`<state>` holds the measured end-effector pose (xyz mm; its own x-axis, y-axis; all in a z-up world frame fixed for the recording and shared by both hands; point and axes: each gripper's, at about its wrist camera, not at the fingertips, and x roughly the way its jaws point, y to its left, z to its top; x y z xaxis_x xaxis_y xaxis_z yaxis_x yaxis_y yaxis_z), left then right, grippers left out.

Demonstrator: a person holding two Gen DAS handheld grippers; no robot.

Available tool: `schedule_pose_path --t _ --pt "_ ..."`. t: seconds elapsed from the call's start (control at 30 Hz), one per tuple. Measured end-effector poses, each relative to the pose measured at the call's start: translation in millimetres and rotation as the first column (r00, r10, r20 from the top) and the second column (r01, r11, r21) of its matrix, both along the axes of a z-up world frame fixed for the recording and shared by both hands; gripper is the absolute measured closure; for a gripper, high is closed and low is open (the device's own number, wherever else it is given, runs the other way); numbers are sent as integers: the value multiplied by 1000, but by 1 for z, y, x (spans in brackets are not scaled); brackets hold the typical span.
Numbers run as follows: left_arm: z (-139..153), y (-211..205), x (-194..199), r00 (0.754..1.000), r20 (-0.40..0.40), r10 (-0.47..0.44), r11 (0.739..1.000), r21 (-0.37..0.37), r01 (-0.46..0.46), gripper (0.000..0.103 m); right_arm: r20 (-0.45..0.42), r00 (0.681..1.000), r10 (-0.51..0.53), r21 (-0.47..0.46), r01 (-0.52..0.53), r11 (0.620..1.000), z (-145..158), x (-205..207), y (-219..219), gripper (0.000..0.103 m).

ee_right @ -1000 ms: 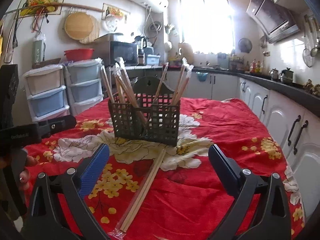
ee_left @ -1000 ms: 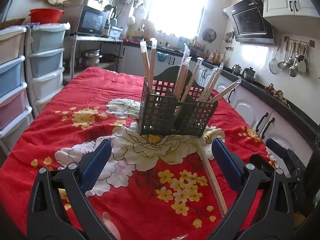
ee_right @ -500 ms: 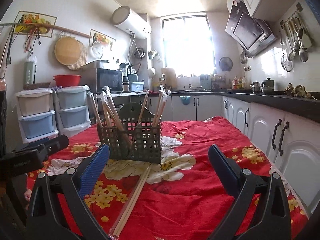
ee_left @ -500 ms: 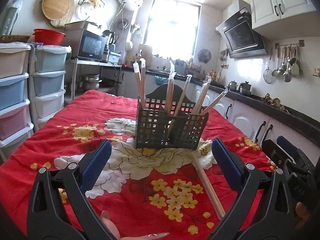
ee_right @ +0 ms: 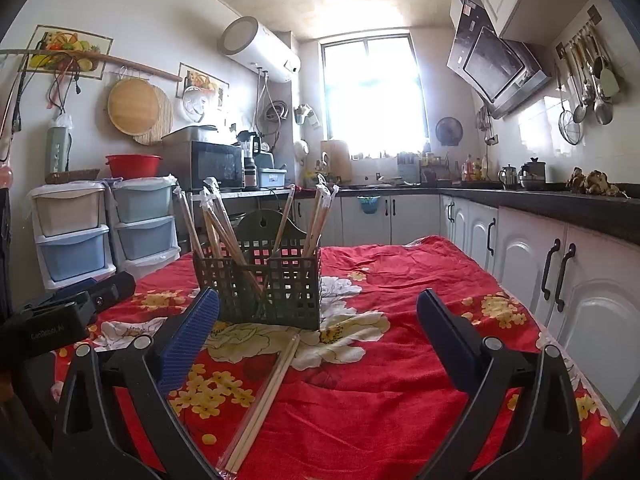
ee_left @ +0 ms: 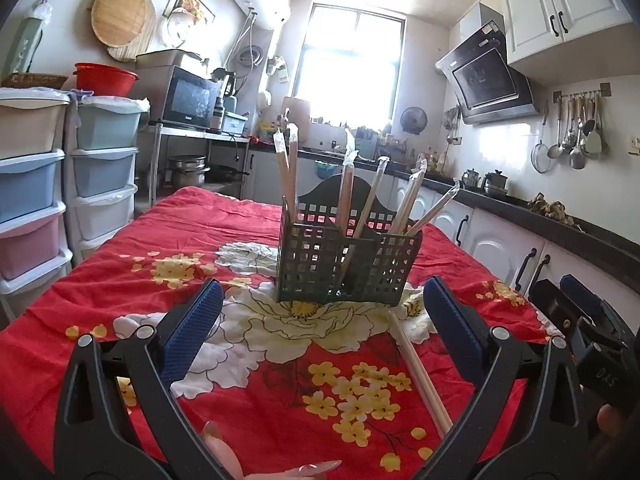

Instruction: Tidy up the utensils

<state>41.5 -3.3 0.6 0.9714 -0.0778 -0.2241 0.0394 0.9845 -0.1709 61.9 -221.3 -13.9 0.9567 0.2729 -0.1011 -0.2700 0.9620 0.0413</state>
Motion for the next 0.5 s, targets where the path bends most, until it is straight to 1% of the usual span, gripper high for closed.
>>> schedule_pose_path --t 0.5 --pt "0 0 0 1000 5 1 1000 1 -1 11 -1 1000 -5 2 5 1000 0 -1 0 6"
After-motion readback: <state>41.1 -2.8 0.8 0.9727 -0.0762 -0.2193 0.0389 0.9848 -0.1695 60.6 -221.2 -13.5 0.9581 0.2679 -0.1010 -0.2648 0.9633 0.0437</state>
